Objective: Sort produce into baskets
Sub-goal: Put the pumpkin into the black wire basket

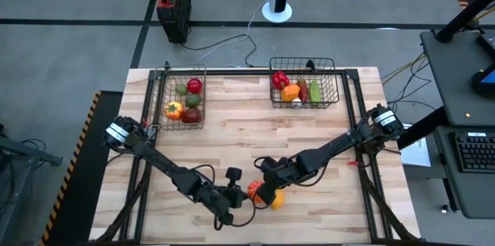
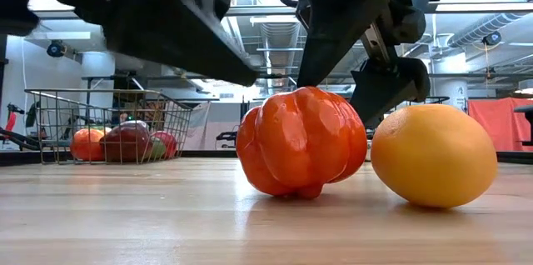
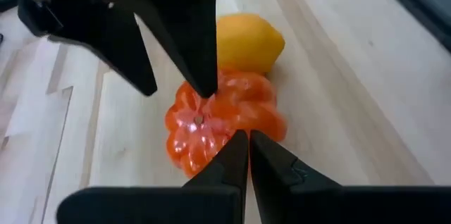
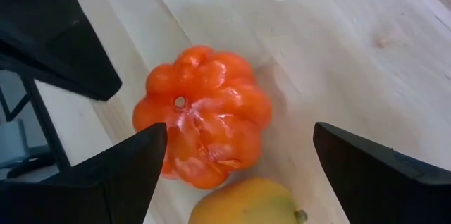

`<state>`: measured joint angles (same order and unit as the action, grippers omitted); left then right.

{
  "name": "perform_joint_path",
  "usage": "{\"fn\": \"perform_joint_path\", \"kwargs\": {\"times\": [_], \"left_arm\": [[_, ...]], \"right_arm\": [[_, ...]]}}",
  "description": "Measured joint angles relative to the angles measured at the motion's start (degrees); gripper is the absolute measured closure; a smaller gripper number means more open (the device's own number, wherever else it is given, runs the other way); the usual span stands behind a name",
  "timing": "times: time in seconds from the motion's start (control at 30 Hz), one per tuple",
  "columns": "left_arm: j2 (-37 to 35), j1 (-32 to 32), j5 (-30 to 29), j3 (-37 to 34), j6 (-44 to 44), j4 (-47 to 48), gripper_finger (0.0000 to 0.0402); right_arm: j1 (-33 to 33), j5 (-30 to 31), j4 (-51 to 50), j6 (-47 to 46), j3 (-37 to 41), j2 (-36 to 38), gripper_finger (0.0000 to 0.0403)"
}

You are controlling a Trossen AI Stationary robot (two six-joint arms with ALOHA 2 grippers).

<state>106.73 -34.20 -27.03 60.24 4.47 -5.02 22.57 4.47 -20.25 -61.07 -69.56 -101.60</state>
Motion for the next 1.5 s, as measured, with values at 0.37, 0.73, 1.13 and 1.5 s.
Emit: {"fn": "perform_joint_path", "kwargs": {"times": [0.37,0.73,1.13,1.5], "left_arm": [[7.36,0.64,-0.72,1.24,-1.82,-3.97,0.0402],[7.01,0.24,-0.80,1.57,-0.95,-0.17,0.0402],[4.14,0.15,-0.50,1.61,1.40,11.23,0.0401],[4.14,2.77,-0.92,1.52,1.05,10.69,0.0401]], "right_arm": [[0.04,0.00,0.88,-0.58,0.86,0.00,0.0055],[-0.30,3.07,1.74,0.29,3.26,0.00,0.0054],[-1.62,3.02,2.78,4.32,3.24,1.92,0.0051],[-3.83,1.08,7.64,8.96,3.26,-1.01,0.0049]]}}
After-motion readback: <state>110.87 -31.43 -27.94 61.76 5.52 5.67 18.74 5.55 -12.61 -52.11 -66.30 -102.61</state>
